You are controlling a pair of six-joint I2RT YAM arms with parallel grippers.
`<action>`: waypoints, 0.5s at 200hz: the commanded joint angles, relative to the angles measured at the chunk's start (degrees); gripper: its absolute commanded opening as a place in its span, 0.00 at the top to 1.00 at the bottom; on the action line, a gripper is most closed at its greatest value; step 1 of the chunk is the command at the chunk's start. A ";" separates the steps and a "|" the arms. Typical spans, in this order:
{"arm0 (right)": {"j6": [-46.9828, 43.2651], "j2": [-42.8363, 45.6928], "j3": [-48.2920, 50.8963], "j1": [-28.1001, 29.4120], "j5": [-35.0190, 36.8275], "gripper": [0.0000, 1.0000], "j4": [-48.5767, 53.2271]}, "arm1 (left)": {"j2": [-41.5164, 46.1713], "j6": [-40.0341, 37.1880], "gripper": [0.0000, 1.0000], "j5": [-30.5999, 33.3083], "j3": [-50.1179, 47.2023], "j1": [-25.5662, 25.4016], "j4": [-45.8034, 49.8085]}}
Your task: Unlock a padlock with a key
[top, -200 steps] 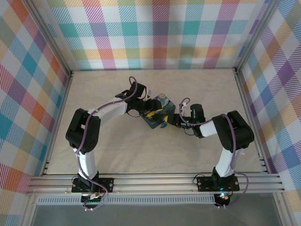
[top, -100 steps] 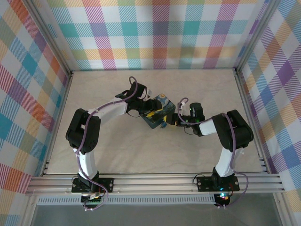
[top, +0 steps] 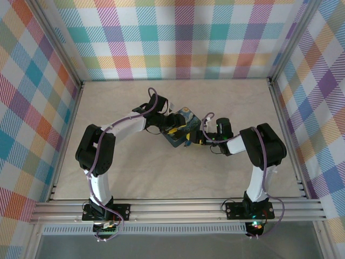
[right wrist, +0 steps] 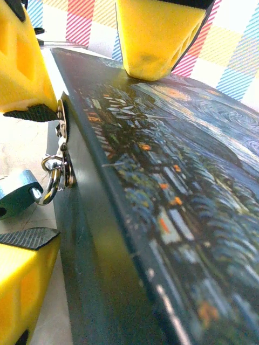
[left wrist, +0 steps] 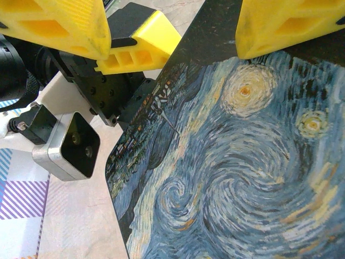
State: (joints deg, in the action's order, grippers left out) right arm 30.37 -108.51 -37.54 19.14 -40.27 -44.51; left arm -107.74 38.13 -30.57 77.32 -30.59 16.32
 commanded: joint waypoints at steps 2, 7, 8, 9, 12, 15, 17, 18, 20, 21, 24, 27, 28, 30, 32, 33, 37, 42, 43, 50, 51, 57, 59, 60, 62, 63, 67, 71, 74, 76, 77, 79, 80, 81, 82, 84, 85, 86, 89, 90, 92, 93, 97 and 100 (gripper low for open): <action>-1.56 -1.79 -1.99 0.81 -2.64 0.43 -1.25 | -1.33 -0.14 0.37 0.41 0.29 -0.45 0.05; -1.54 -1.87 -2.14 0.90 -2.95 0.43 -1.23 | -1.39 -0.16 0.37 0.42 0.29 -0.51 0.10; -1.54 -1.88 -2.16 0.90 -3.00 0.43 -1.26 | -1.32 -0.12 0.37 0.42 0.24 -0.52 0.11; -1.54 -1.88 -2.16 0.90 -3.00 0.43 -1.26 | -1.28 -0.14 0.37 0.42 0.27 -0.52 0.07; -1.54 -1.95 -2.23 0.90 -3.23 0.43 -1.28 | -1.20 -0.16 0.37 0.42 0.29 -0.45 0.09; -1.54 -2.01 -2.32 0.90 -3.45 0.43 -1.28 | -1.24 -0.09 0.37 0.42 0.29 -0.43 0.12; -1.53 -2.05 -2.40 0.96 -3.68 0.43 -1.28 | -1.24 -0.08 0.37 0.42 0.29 -0.43 0.12; -1.53 -2.05 -2.40 0.96 -3.68 0.43 -1.28 | -1.20 -0.12 0.37 0.42 0.29 -0.44 0.07; -1.54 -2.10 -2.53 0.94 -3.81 0.43 -1.24 | -1.23 -0.15 0.37 0.42 0.29 -0.50 0.09; -1.54 -2.12 -2.58 0.97 -3.87 0.43 -1.26 | -1.24 -0.16 0.37 0.38 0.29 -0.51 0.15; -1.54 -2.23 -2.59 0.97 -4.06 0.43 -1.28 | -1.23 -0.06 0.37 0.44 0.29 -0.45 0.07; -1.56 -2.23 -2.68 0.93 -4.15 0.44 -1.33 | -1.23 -0.10 0.37 0.42 0.37 -0.46 0.12; -1.55 -2.23 -2.65 0.96 -4.18 0.44 -1.31 | -1.19 -0.09 0.37 0.42 0.37 -0.45 0.12; -1.54 -2.28 -2.65 1.01 -4.33 0.44 -1.33 | -1.23 -0.10 0.37 0.42 0.38 -0.48 0.12; -1.54 -2.24 -2.63 1.04 -4.43 0.44 -1.42 | -1.24 -0.12 0.37 0.42 0.42 -0.49 0.12; -1.54 -2.28 -2.63 1.07 -4.50 0.44 -1.49 | -1.24 -0.10 0.37 0.42 0.40 -0.51 0.08; -1.54 -2.28 -2.65 1.14 -4.69 0.44 -1.58 | -1.16 -0.16 0.37 0.50 0.42 -0.52 0.10; -1.54 -2.23 -2.65 1.23 -4.93 0.44 -1.76 | -1.15 -0.13 0.37 0.51 0.43 -0.52 0.07; -1.54 -2.23 -2.64 1.24 -5.01 0.44 -1.83 | -1.15 -0.10 0.37 0.51 0.45 -0.48 0.09; -1.54 -2.23 -2.66 1.32 -5.37 0.44 -2.26 | -1.13 -0.14 0.37 0.58 0.42 -0.51 0.10; -1.50 -2.23 -2.61 1.37 -5.42 0.44 -2.38 | -1.14 -0.11 0.37 0.54 0.36 -0.47 0.11; -1.50 -2.26 -2.48 1.41 -5.61 0.44 -2.69 | -1.17 -0.11 0.37 0.67 0.29 -0.52 0.12; -1.48 -2.28 -2.47 1.50 -5.73 0.45 -2.88 | -1.16 -0.11 0.37 0.70 0.29 -0.48 0.12; -1.48 -2.28 -2.47 1.50 -5.73 0.45 -2.88 | -1.16 -0.13 0.37 0.78 0.29 -0.50 0.12; -1.40 -2.20 -2.41 1.56 -5.79 0.45 -3.04 | -1.13 -0.15 0.37 0.77 0.29 -0.50 0.12; -1.38 -2.17 -2.39 1.54 -5.83 0.45 -3.08 | -1.10 -0.16 0.37 0.77 0.24 -0.51 0.12; -1.29 -2.18 -2.33 1.60 -5.89 0.45 -3.35 | -1.15 -0.12 0.37 0.85 0.20 -0.47 0.11; -1.20 -2.14 -2.23 1.61 -5.93 0.46 -3.68 | -1.11 -0.15 0.37 0.80 0.20 -0.49 0.12; -1.05 -2.15 -2.12 1.61 -5.88 0.46 -4.07 | -1.18 -0.09 0.37 0.93 0.16 -0.50 0.09; -1.03 -2.15 -2.07 1.61 -5.92 0.46 -4.13 | -1.20 -0.03 0.37 0.90 0.12 -0.52 0.11; -0.98 -2.15 -2.04 1.61 -5.94 0.46 -4.20 | -1.22 -0.01 0.37 0.92 0.12 -0.52 0.07; -0.94 -2.17 -1.95 1.61 -6.00 0.47 -4.49 | -1.28 -0.03 0.37 0.90 0.11 -0.44 0.15; -0.93 -2.20 -1.89 1.61 -5.98 0.47 -4.60 | -1.26 -0.05 0.37 0.92 0.11 -0.48 0.14; -0.89 -2.17 -1.82 1.61 -5.97 0.47 -4.70 | -1.25 -0.06 0.37 0.94 0.11 -0.46 0.13; -0.86 -2.20 -1.78 1.61 -6.01 0.47 -4.88 | -1.25 -0.02 0.37 0.94 0.11 -0.49 0.12; -0.82 -2.20 -1.71 1.61 -6.04 0.47 -5.10 | -1.24 0.01 0.37 0.95 0.11 -0.47 0.08; -0.74 -2.17 -1.69 1.61 -6.00 0.47 -5.21 | -1.24 -0.03 0.37 0.90 0.11 -0.50 0.10; -0.68 -2.17 -1.62 1.61 -6.01 0.47 -5.47 | -1.24 -0.05 0.37 0.93 0.11 -0.51 0.06; -0.60 -2.22 -1.54 1.58 -6.08 0.47 -5.67 | -1.20 0.06 0.37 0.93 0.09 -0.50 0.06; -0.54 -2.27 -1.51 1.60 -6.06 0.48 -5.80 | -1.22 0.04 0.37 0.90 0.06 -0.51 0.04; -0.50 -2.24 -1.45 1.60 -6.12 0.48 -5.97 | -1.24 0.09 0.37 0.94 0.08 -0.50 0.10; -0.45 -2.24 -1.42 1.61 -6.13 0.48 -6.04 | -1.24 0.14 0.37 0.99 0.09 -0.51 0.07; -0.38 -2.23 -1.29 1.61 -6.12 0.48 -6.54 | -1.25 0.11 0.37 0.98 0.03 -0.46 0.07; -0.19 -2.23 -1.10 1.61 -6.11 0.49 -6.90 | -1.27 0.10 0.37 1.02 0.00 -0.51 0.07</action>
State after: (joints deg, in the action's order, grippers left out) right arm 30.41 -110.02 -38.81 19.99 -43.64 -45.89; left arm -107.74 38.15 -30.13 77.32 -30.57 16.16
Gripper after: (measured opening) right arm 0.525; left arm 0.629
